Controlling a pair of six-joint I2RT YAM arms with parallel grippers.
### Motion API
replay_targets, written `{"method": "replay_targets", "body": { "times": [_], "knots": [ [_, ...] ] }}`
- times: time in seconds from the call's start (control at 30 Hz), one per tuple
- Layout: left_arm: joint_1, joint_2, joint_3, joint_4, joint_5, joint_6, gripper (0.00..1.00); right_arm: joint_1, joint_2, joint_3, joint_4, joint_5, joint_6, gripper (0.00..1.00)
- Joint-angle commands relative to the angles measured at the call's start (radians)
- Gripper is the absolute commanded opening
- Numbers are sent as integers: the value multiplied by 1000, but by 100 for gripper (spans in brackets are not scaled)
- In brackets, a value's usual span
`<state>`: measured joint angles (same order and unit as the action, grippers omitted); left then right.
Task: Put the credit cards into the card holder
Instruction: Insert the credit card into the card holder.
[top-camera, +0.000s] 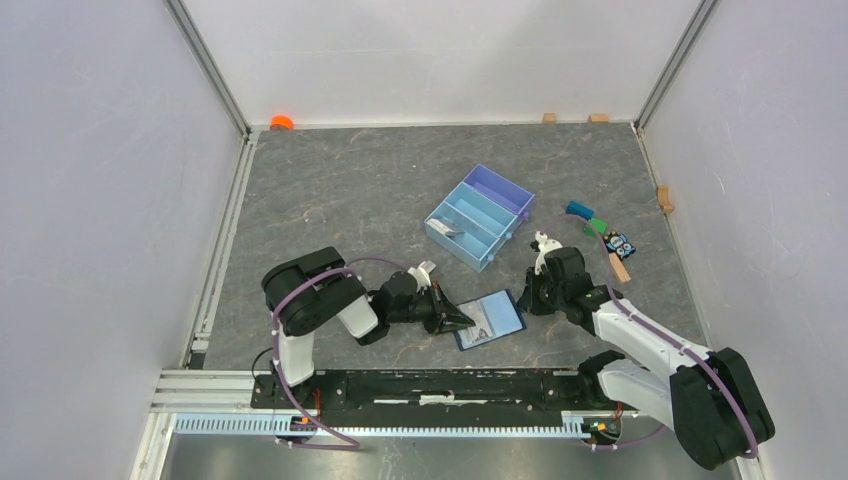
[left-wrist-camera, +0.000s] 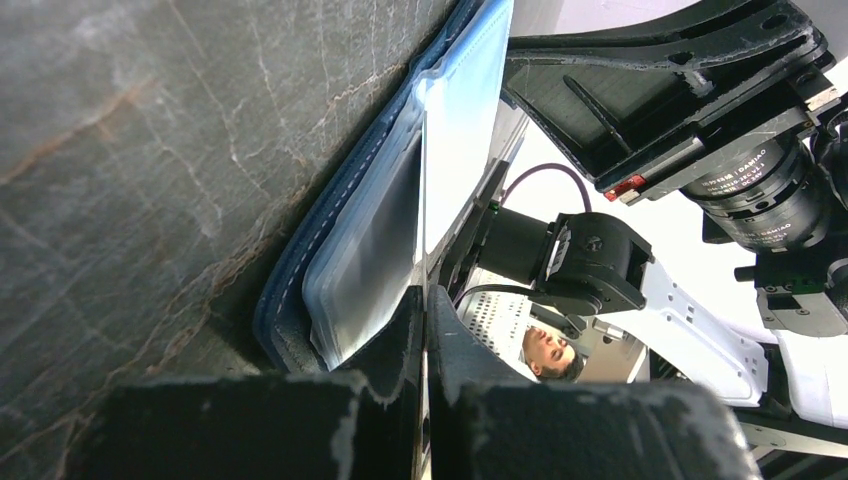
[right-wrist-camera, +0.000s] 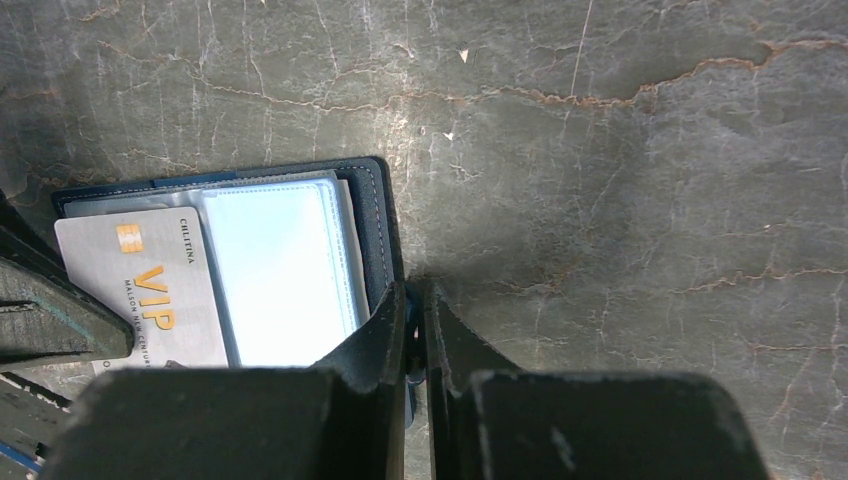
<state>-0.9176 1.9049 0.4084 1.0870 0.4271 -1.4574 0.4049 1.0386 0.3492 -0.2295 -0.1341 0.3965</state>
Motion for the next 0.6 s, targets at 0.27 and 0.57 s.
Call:
{"method": "replay_targets", "body": {
  "times": [0.27, 0.57],
  "knots": [
    [-7, 49, 30, 7, -13, 51, 2, 0, 11, -32, -114, 41, -12, 0],
    [-8, 71, 29, 10, -23, 62, 2, -1, 4, -31, -123, 43, -12, 0]
  ]
}}
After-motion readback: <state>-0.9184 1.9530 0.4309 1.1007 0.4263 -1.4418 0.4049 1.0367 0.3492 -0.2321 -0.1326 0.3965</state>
